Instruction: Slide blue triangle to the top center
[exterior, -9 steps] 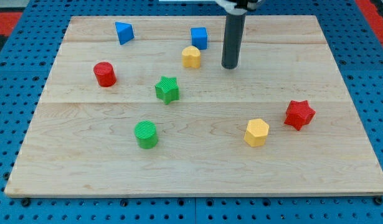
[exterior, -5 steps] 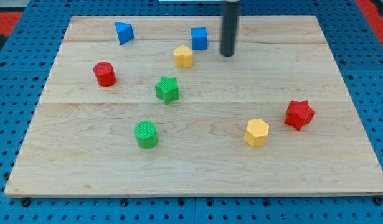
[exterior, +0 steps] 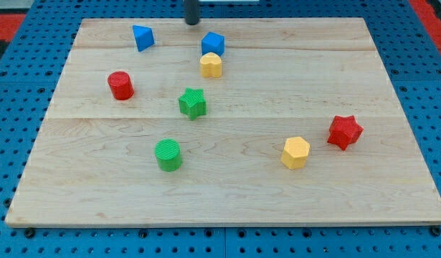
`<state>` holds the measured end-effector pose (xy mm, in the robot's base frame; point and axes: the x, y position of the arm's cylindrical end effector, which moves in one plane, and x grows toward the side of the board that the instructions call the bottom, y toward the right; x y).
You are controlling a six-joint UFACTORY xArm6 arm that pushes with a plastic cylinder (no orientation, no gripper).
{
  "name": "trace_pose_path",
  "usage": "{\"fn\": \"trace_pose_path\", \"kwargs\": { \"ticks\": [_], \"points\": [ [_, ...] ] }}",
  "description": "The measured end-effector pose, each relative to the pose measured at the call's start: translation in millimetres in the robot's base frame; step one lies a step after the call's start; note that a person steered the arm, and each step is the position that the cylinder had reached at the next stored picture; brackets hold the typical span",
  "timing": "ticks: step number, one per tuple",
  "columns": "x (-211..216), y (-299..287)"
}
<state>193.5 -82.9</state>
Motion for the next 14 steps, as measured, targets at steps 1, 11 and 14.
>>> {"fn": "trace_pose_path", "kwargs": {
  "ticks": [1, 11, 14],
  "points": [
    [8.6, -109.2],
    [39.6, -39.7],
    [38.4, -2.5]
  ]
}}
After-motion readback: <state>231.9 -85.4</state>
